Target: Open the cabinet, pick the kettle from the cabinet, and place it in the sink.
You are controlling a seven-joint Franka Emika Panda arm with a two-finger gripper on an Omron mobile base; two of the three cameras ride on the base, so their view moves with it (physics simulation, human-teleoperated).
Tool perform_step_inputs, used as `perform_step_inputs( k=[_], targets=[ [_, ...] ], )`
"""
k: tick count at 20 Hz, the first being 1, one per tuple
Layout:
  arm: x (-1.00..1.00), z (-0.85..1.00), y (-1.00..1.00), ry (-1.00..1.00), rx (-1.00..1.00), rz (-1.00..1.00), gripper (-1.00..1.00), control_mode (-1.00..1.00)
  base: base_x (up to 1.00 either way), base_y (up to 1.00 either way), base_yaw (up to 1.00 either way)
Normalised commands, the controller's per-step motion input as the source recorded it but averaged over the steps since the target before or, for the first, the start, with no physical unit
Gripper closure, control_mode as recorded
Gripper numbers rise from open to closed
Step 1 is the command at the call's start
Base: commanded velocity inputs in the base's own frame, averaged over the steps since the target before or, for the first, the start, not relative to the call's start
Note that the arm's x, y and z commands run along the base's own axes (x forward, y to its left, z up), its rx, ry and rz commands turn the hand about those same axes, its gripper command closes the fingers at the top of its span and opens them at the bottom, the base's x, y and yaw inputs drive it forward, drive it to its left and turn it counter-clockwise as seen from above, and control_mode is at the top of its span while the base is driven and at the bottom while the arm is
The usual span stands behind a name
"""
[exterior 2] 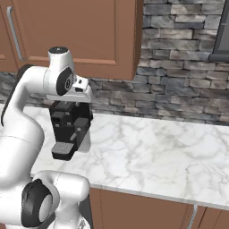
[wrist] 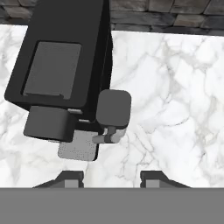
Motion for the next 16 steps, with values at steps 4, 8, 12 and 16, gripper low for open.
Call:
perform_step_inputs(
  k=[4,8,12,16],
  targets=[
    [-0.11,-0.01,0.00,0.01,0.01,0.00,-1.00,-1.00,0.00,0.00,0.00],
    [-0.33,0.00,0.05,-0.06,0.05,-0.08,-1.00,-1.00,0.00,0.00,0.00],
    [-0.36,0.01,0.12,-0.21,0.07,-0.07,-1.00,-1.00,0.00,0.00,0.00],
    [-0.27,0.10,0.26,-0.25,-0.07,0.00,-1.00,-1.00,0.00,0.00,0.00]
  ],
)
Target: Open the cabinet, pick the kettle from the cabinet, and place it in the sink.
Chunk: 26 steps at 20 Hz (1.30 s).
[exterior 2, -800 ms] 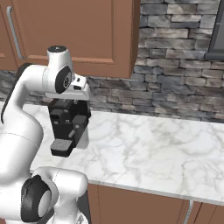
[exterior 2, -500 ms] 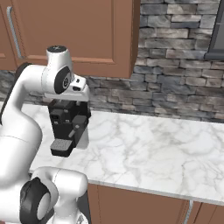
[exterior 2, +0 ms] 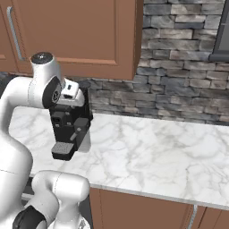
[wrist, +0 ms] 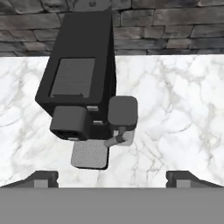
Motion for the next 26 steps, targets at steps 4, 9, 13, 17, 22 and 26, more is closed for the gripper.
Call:
perform_step_inputs(
  k=[4,9,13,17,22,26],
  targets=[
    [-0.21,0.17,0.34,-0.28,-0.14,0.00,-1.00,-1.00,0.00,0.00,0.00],
    [-0.18,0.22,0.40,-0.23,-0.16,0.00,-1.00,-1.00,0.00,0.00,0.00],
    [-0.13,0.35,0.38,0.00,-0.07,0.00,-1.00,-1.00,0.00,0.00,0.00],
    [-0.10,0.40,0.40,0.08,0.00,0.00,-1.00,-1.00,0.00,0.00,0.00],
    [-0.09,0.42,0.37,0.14,0.00,0.00,-1.00,-1.00,0.00,0.00,0.00],
    [-0.07,0.39,0.39,0.14,0.00,0.00,-1.00,-1.00,0.00,0.00,0.00]
  ],
)
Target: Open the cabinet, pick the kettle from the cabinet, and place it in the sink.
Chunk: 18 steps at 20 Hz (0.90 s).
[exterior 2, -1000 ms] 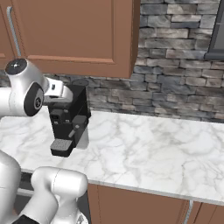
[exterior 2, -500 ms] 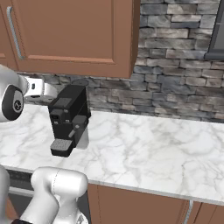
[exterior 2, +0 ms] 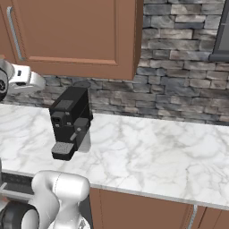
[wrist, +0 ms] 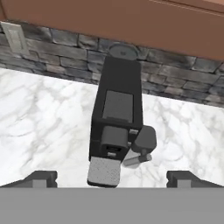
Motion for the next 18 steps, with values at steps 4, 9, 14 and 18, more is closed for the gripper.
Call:
perform_step_inputs(
  k=[4,9,14,18],
  targets=[
    [-0.06,0.32,0.40,0.01,0.00,0.00,-1.00,-1.00,0.00,0.00,0.00],
    [-0.03,0.22,0.36,-0.07,0.00,-0.03,-1.00,-1.00,0.00,0.00,0.00],
    [0.00,0.13,0.33,-0.10,0.00,-0.07,-1.00,-1.00,0.00,0.00,0.00],
    [0.00,0.00,0.19,-0.16,0.00,0.00,-1.00,-1.00,0.00,0.00,0.00]
  ],
)
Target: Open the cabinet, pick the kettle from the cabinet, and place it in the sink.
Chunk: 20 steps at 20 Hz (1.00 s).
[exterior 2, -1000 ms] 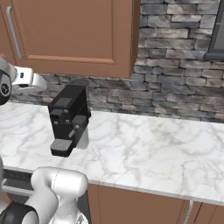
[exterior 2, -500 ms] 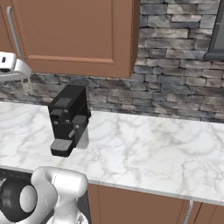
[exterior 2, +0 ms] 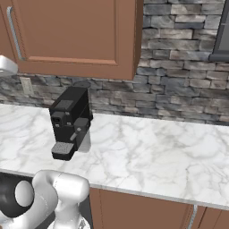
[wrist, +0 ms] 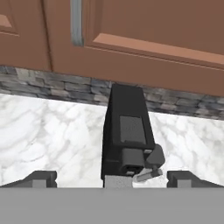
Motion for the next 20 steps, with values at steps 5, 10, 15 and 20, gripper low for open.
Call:
perform_step_inputs(
  k=[5,10,15,20],
  targets=[
    [0.05,0.15,0.22,-0.17,0.00,0.00,-1.00,-1.00,0.00,0.00,0.00],
    [0.16,0.22,0.21,-0.11,-0.01,0.04,-1.00,-1.00,0.00,0.00,0.00],
    [0.24,0.18,0.04,-0.11,-0.03,0.04,-1.00,-1.00,0.00,0.00,0.00],
    [0.16,0.06,-0.01,-0.23,-0.08,0.13,-1.00,-1.00,0.00,0.00,0.00]
  ],
)
